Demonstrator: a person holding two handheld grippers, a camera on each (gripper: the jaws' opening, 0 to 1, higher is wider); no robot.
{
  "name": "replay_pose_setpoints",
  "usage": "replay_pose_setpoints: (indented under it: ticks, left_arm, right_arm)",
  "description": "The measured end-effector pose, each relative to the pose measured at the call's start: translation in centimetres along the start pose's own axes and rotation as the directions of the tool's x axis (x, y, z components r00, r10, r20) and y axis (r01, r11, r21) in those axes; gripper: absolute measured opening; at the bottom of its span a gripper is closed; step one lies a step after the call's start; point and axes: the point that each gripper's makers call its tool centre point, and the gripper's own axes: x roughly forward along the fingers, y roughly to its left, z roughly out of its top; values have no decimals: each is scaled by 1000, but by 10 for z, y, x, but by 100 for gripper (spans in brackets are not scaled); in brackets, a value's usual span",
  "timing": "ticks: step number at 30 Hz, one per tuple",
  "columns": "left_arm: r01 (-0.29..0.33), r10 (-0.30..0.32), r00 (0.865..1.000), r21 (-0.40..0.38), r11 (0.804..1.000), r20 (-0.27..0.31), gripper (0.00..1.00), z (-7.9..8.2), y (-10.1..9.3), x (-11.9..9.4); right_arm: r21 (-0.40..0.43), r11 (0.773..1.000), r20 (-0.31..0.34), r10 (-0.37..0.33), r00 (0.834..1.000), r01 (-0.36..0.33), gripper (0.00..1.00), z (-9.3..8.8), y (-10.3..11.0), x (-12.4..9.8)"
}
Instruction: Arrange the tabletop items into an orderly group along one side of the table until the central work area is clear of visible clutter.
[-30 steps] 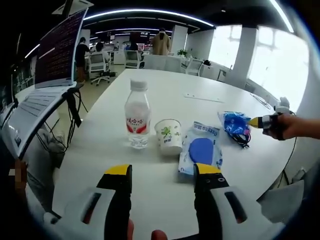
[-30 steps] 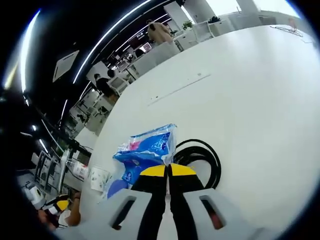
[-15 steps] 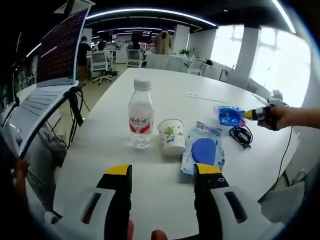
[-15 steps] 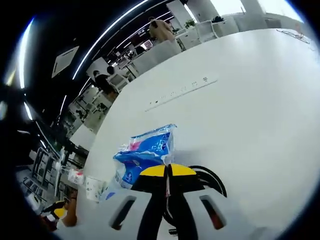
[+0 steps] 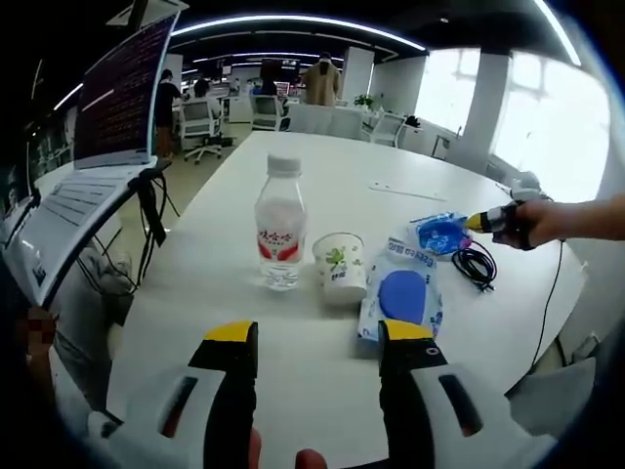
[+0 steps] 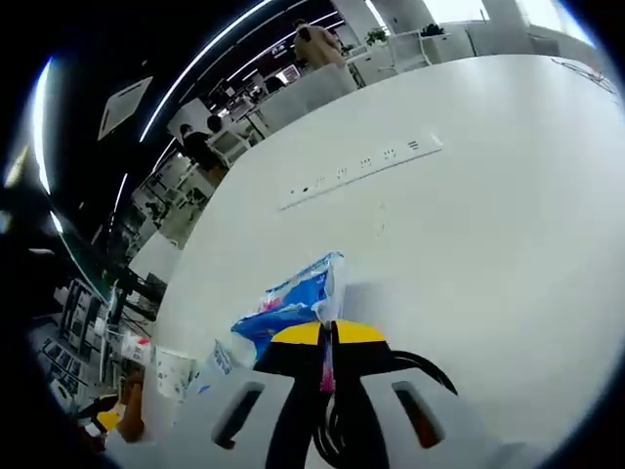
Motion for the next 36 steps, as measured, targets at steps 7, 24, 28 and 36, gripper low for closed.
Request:
replay_pose_setpoints:
  ticks: [7, 24, 28, 36]
  left_arm:
    - [-3, 3, 1000, 1, 1000, -6, 49, -1, 0, 0]
    - [19, -18, 1000, 21, 1000, -8, 49, -1, -14, 4]
    - [24, -24, 1000, 22, 999, -5, 50, 0, -15, 4]
    - [33, -33, 999, 28, 999, 4, 50, 2, -18, 3]
  right_arm:
    - [20, 1000, 9, 12, 1000, -12, 2, 12, -18, 18]
    - [-146, 988, 26, -43, 999, 47, 13, -1, -44, -29]
    - [-167, 984, 20, -59, 998, 61, 15, -11, -49, -40]
    - [-142, 986, 5, -88, 996, 88, 18, -29, -59, -53]
